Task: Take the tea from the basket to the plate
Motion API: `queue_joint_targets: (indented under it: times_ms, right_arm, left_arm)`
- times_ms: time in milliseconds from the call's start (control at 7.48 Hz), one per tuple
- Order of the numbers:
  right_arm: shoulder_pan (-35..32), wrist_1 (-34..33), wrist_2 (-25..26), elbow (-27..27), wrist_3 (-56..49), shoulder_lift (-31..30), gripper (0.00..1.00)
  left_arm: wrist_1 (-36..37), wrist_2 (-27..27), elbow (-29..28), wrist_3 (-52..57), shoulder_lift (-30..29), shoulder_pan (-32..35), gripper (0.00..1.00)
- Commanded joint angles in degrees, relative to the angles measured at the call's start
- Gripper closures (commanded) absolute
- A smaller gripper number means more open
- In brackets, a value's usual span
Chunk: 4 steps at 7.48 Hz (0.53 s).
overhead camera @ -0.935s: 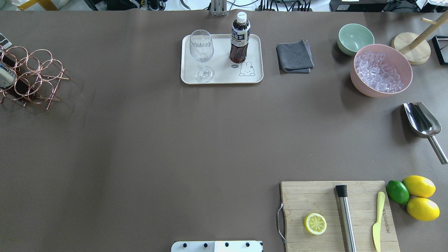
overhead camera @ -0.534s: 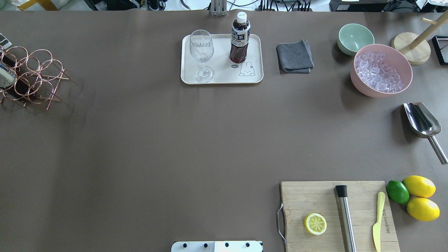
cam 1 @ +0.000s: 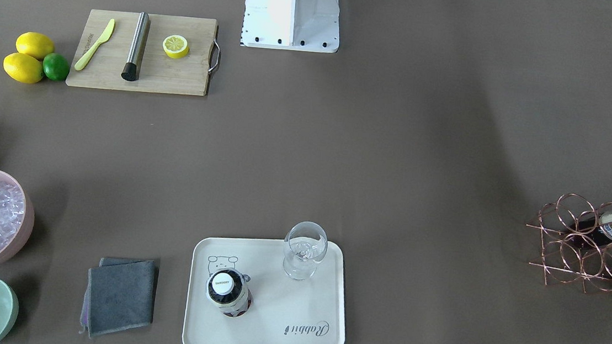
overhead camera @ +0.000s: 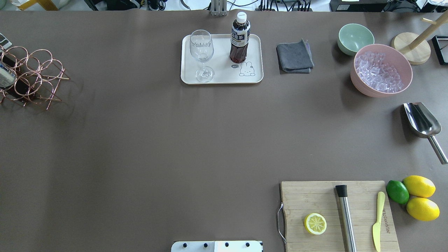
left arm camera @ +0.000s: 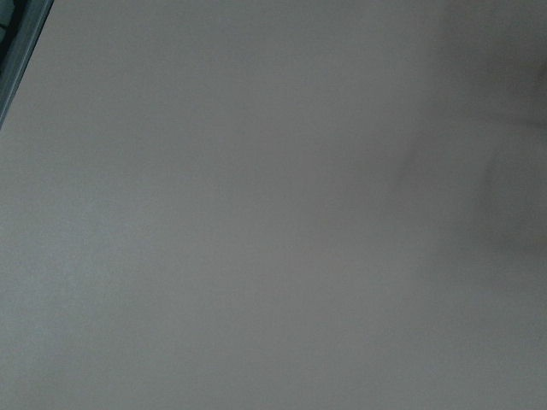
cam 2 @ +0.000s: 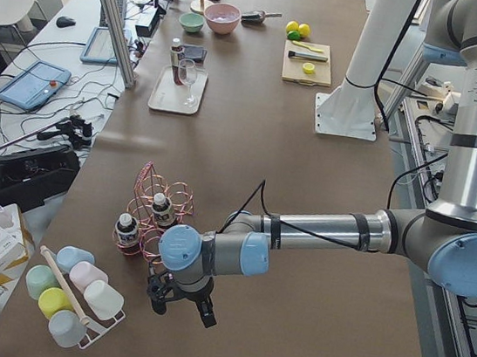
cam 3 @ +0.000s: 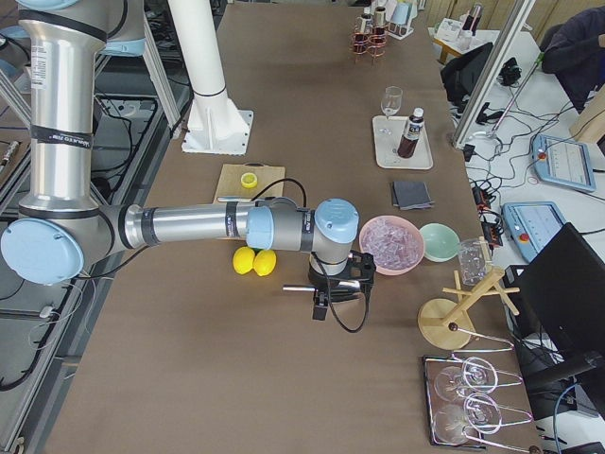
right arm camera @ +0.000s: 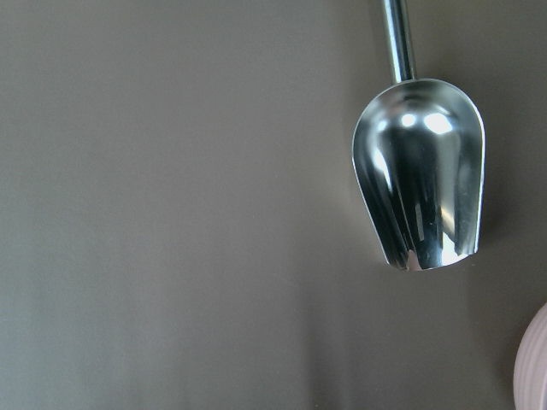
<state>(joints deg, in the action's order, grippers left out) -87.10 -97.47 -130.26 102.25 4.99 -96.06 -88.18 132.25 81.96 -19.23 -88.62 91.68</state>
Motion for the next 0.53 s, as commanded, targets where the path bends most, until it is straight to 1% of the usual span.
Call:
queue_joint_targets:
  times_ms: [0, 401]
  right_arm:
    - [-0.18, 0.00, -0.08, -1.17, 0.54, 0.25, 0.00]
    - [-0.18, 0.08, 0.00, -1.35, 0.54, 0.78, 0.00]
  left_arm:
    - [-6.80, -0.59, -4.95, -4.82, -1.82, -2.55, 0.02]
    - [-7.00, -0.50, -4.80, -5.20, -1.82, -2.64, 0.02]
